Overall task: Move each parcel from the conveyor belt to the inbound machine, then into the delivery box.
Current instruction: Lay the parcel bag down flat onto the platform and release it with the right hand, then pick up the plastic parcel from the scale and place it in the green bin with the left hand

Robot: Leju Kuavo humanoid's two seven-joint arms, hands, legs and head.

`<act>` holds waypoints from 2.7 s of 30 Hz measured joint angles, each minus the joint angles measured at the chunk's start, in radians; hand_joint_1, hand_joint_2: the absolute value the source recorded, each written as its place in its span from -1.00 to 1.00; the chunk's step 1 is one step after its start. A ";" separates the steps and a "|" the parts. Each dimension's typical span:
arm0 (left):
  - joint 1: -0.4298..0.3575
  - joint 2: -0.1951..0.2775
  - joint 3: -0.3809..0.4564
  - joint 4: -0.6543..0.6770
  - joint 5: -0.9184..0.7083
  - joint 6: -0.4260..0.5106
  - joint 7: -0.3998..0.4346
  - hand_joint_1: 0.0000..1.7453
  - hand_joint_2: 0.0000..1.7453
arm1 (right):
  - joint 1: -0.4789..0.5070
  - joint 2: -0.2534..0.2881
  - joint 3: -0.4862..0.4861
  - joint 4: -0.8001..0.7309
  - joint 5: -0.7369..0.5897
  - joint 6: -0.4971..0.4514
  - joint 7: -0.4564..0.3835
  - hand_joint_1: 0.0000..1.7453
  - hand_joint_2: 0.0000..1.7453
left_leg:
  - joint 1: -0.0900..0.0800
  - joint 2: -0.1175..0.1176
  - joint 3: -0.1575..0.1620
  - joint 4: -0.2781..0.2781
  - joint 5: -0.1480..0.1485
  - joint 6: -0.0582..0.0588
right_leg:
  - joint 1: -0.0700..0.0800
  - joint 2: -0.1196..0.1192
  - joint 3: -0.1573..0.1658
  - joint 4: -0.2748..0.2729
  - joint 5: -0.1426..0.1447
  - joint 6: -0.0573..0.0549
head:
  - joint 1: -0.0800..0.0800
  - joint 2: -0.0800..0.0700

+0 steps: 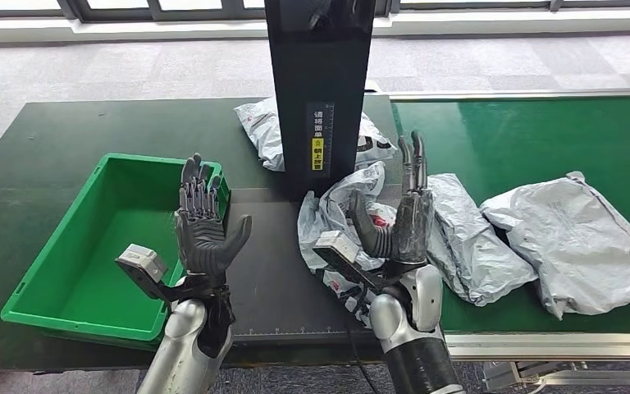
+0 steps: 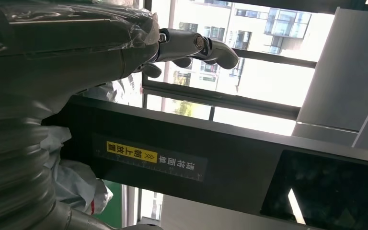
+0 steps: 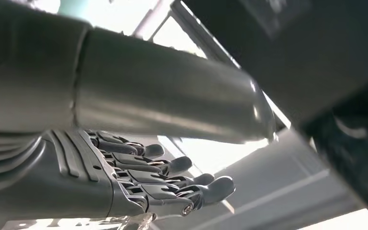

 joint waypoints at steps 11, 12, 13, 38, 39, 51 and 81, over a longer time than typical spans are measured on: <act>0.000 0.000 0.000 0.000 0.000 -0.001 0.000 -1.00 1.00 | 0.060 -0.015 -0.041 -0.267 -0.067 0.001 -0.071 -1.00 1.00 | 0.000 0.001 0.000 0.000 0.000 0.000 | 0.000 0.001 -0.001 0.000 0.000 0.000 | 0.000 0.000; 0.000 0.000 0.000 0.000 -0.001 -0.001 0.000 -1.00 1.00 | 0.063 -0.015 -0.044 -0.280 -0.071 0.001 -0.078 -1.00 1.00 | 0.000 0.001 0.000 0.000 0.000 0.000 | 0.000 0.001 -0.001 0.000 0.000 0.000 | 0.000 0.000; 0.000 0.000 0.000 0.000 -0.002 -0.001 0.000 -1.00 1.00 | 0.067 -0.016 -0.048 -0.297 -0.079 0.001 -0.089 -1.00 1.00 | 0.000 0.001 0.000 0.000 0.000 0.000 | 0.000 0.001 -0.001 0.000 0.000 0.000 | 0.000 0.000; -0.317 -0.061 -0.415 0.368 -0.302 0.159 0.324 -1.00 1.00 | 0.149 -0.026 -0.217 -0.764 -0.382 0.003 -0.301 -1.00 1.00 | -0.001 0.002 0.000 0.001 -0.001 0.002 | -0.001 0.001 0.000 0.000 0.002 0.002 | 0.000 0.000; -0.330 -0.062 -0.445 0.395 -0.291 0.174 0.336 -1.00 1.00 | 0.149 -0.026 -0.217 -0.764 -0.381 0.003 -0.301 -1.00 1.00 | -0.001 0.003 0.000 0.001 -0.001 0.002 | -0.001 0.001 0.000 0.000 0.002 0.002 | 0.000 0.000; -0.432 -0.062 -0.711 0.613 -0.385 0.287 0.578 -1.00 1.00 | 0.153 -0.026 -0.233 -0.778 -0.384 0.003 -0.301 -1.00 1.00 | -0.001 0.003 0.000 0.001 -0.001 0.002 | -0.001 0.001 0.000 0.000 0.002 0.002 | 0.000 0.000; -0.510 -0.062 -1.054 0.776 -0.701 0.165 0.982 1.00 1.00 | 0.154 -0.027 -0.233 -0.780 -0.405 0.003 -0.301 -1.00 1.00 | -0.001 0.003 0.002 0.001 -0.001 0.002 | -0.001 0.001 0.001 0.000 0.001 0.002 | 0.000 0.000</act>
